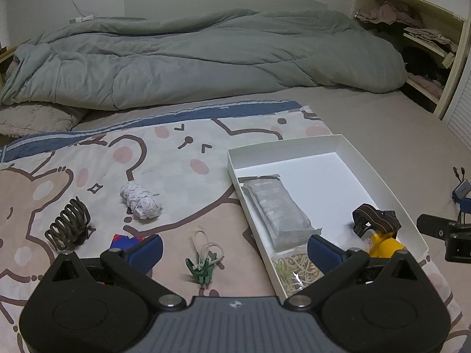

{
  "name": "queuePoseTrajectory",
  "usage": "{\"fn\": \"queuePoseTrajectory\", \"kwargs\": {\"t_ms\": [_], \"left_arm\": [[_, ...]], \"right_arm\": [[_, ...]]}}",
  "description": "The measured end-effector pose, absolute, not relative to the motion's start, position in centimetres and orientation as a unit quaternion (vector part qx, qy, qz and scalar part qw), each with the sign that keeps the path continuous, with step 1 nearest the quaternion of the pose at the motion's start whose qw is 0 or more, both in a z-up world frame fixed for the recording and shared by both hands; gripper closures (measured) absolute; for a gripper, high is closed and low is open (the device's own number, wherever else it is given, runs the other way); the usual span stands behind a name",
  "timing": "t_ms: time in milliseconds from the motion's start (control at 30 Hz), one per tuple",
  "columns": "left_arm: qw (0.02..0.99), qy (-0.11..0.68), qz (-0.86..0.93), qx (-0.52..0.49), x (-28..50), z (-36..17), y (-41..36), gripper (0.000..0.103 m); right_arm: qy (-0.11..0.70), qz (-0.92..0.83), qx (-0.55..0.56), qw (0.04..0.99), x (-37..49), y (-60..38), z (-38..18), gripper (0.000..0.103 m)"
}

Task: Organize objects
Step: 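Withdraw both tools from the box back toward the remaining items, then lower the right tool onto the green clothespin while the left tool lowers onto the card box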

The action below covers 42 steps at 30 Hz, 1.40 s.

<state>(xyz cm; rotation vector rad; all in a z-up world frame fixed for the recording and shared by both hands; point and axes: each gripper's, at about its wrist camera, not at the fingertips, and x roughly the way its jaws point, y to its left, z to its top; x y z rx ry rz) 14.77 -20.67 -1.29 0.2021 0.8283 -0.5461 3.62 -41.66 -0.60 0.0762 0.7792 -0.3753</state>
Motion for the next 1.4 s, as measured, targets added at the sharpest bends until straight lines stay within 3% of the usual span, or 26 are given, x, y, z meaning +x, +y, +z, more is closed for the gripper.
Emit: {"fn": "queuePoseTrajectory", "kwargs": {"t_ms": [1400], "left_arm": [[0.904,0.387,-0.164,0.078,19.3,-0.7,-6.0,0.000]], "right_arm": [[0.381,-0.080,-0.006,0.921,12.7,-28.1,-0.8,0.000]]}}
